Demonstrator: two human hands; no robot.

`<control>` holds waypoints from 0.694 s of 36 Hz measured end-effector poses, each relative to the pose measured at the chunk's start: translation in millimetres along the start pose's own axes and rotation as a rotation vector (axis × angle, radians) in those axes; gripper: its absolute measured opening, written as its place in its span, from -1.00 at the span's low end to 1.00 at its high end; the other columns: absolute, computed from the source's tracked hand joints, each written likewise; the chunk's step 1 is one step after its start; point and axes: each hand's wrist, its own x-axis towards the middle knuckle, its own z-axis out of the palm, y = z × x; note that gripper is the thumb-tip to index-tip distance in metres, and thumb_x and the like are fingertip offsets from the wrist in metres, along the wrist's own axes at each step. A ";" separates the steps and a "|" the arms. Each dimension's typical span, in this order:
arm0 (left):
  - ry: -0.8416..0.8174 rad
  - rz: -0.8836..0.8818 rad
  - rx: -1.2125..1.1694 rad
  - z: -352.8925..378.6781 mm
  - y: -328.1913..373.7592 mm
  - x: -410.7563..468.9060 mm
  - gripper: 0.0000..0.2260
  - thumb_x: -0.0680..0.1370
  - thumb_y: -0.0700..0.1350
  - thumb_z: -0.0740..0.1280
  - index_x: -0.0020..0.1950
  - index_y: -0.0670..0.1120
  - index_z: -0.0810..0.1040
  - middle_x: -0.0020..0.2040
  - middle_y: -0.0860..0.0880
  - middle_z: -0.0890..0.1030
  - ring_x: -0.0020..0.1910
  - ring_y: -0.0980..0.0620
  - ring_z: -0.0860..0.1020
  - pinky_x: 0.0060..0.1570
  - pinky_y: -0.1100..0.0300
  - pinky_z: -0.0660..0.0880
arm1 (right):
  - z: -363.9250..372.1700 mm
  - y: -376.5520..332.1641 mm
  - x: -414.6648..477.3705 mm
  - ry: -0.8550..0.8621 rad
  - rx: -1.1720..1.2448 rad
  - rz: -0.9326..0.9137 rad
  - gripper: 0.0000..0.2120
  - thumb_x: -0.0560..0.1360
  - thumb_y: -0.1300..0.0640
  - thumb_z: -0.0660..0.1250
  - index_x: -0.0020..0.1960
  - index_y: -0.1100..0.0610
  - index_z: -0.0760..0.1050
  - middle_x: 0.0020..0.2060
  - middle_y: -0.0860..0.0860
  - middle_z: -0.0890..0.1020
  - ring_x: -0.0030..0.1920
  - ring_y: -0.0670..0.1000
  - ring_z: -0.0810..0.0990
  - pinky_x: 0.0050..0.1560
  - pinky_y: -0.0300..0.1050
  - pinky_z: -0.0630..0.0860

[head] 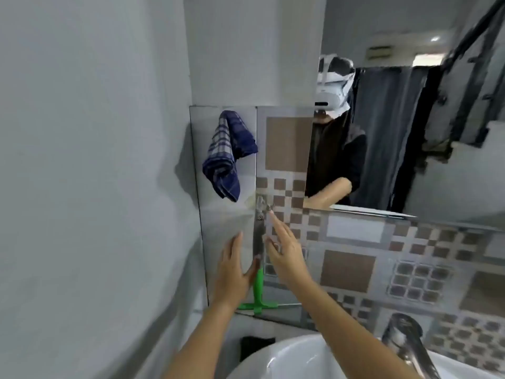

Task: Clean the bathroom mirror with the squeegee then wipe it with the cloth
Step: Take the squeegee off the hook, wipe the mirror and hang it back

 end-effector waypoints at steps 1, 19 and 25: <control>-0.036 -0.062 -0.071 4.5 -5.4 0.1 -0.37 0.52 0.19 0.23 0.49 0.01 0.07 0.46 -0.04 0.25 0.41 0.02 0.26 0.27 0.18 0.28 | 6.9 5.6 2.2 0.003 0.030 0.043 -0.45 0.56 0.16 0.22 0.48 -0.07 0.11 0.38 -0.02 0.33 0.08 -0.08 0.51 0.10 -0.21 0.51; -0.398 -0.231 -0.464 40.5 -41.2 -20.6 -0.35 0.55 -0.18 0.29 0.42 0.32 0.01 0.11 0.27 0.51 0.10 0.22 0.53 0.13 0.22 0.50 | 52.1 38.2 7.0 0.149 0.194 0.145 -0.39 0.51 0.31 0.27 0.42 -0.10 0.15 0.16 0.00 0.48 0.26 0.04 0.44 0.24 0.09 0.48; -0.292 -0.199 -0.457 28.8 -27.4 -26.2 -0.41 0.57 -0.15 0.25 0.40 0.32 0.03 0.23 0.28 0.44 0.23 0.24 0.46 0.23 0.22 0.42 | 47.0 28.2 2.4 0.227 0.267 0.083 -0.36 0.49 0.35 0.27 0.44 -0.05 0.12 0.09 -0.03 0.47 0.16 0.03 0.49 0.19 -0.04 0.51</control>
